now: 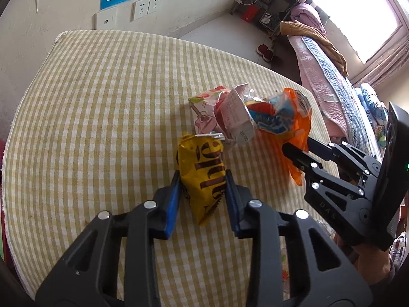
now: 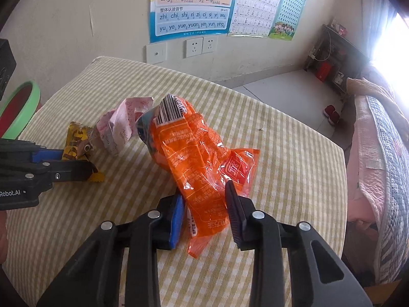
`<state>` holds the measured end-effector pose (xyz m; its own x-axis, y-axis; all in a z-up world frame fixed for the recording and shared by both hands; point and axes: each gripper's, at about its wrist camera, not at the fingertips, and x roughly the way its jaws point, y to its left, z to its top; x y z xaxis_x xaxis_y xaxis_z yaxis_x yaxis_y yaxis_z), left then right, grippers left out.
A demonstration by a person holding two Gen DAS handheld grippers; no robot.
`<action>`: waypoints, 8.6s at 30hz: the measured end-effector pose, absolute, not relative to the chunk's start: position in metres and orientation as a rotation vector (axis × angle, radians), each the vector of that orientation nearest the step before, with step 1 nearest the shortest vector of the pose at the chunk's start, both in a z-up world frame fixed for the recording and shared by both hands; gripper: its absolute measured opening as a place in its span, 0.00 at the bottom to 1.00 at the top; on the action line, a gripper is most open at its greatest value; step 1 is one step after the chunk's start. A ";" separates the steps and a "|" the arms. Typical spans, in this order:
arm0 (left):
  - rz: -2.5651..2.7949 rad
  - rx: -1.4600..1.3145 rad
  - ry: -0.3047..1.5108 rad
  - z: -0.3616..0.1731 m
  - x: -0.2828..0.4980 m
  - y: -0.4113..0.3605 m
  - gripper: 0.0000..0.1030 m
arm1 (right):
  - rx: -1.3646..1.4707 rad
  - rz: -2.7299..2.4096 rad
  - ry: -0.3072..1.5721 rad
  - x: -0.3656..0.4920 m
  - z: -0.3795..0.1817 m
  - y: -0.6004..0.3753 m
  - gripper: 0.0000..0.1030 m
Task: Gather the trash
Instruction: 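Grasp the yellow wrapper with the left tool while the right tool grasps the orange bag, then carry the yellow wrapper and orange bag over the red bin, then open both tools to drop the wrapper and bag into the bin, then move both open tools back over the last two wrappers, then grasp the white Pocky wrapper with the right tool, then grasp the pink paper wrapper with the left tool while the right tool holds the Pocky wrapper, then carry the pink wrapper and Pocky wrapper over the red bin, then open both tools to drop the two wrappers into the bin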
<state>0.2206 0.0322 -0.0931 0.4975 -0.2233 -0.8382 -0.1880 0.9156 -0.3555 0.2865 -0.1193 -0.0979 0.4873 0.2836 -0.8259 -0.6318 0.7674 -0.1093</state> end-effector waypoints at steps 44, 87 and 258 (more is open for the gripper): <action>0.173 -0.451 0.876 -0.016 0.064 0.164 0.28 | -0.194 0.759 0.861 0.160 -0.006 -0.025 0.26; 0.431 -0.690 0.721 -0.014 -0.038 0.323 0.94 | -0.325 1.063 0.911 0.104 -0.035 0.183 0.70; 0.422 -0.587 0.816 -0.009 -0.025 0.308 0.39 | -0.270 1.037 0.891 0.127 -0.027 0.221 0.46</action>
